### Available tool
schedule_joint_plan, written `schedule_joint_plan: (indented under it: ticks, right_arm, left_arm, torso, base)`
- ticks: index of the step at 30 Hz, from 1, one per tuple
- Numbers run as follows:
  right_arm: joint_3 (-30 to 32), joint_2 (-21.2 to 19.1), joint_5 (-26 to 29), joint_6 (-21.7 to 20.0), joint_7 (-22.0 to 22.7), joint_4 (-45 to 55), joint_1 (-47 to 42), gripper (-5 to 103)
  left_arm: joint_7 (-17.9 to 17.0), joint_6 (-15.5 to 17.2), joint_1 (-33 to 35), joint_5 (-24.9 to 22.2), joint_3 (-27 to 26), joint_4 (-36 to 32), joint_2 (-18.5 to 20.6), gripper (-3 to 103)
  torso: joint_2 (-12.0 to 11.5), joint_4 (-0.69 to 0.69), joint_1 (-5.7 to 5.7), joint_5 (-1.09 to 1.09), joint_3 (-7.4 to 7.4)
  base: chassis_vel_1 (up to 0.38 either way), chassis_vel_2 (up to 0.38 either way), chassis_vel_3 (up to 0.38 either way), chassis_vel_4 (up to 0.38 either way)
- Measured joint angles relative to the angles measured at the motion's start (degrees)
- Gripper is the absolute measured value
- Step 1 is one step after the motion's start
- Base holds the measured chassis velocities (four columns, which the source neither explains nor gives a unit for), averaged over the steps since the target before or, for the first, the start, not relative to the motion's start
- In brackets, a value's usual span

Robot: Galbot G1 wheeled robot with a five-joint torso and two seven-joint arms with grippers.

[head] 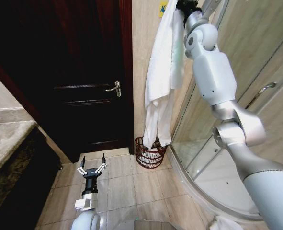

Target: Discard the used towel into the hamper.

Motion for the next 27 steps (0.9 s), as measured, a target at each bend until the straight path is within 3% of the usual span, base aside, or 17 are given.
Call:
schedule_joint_plan:
  ticks: [20,27]
  right_arm:
    - [0.27,2.12,0.3,-0.94,0.52,-4.92,6.11,2]
    - [0.87,5.21,-0.25,-0.87,1.08,-6.95,8.3,2]
  left_arm:
    - [-0.14,-0.59,-0.14,0.23,1.0,0.62,0.05,100]
    - [-0.18,-0.97,0.22,0.2,0.8,0.61,-0.04,100]
  torso:
    - [-5.25,0.01,-2.34,-0.01,-2.91]
    - [-7.48,0.02,-3.31,-0.03,-4.19]
  base:
    - [0.0,0.0,0.0,0.0]
    - [0.0,0.0,0.0,0.0]
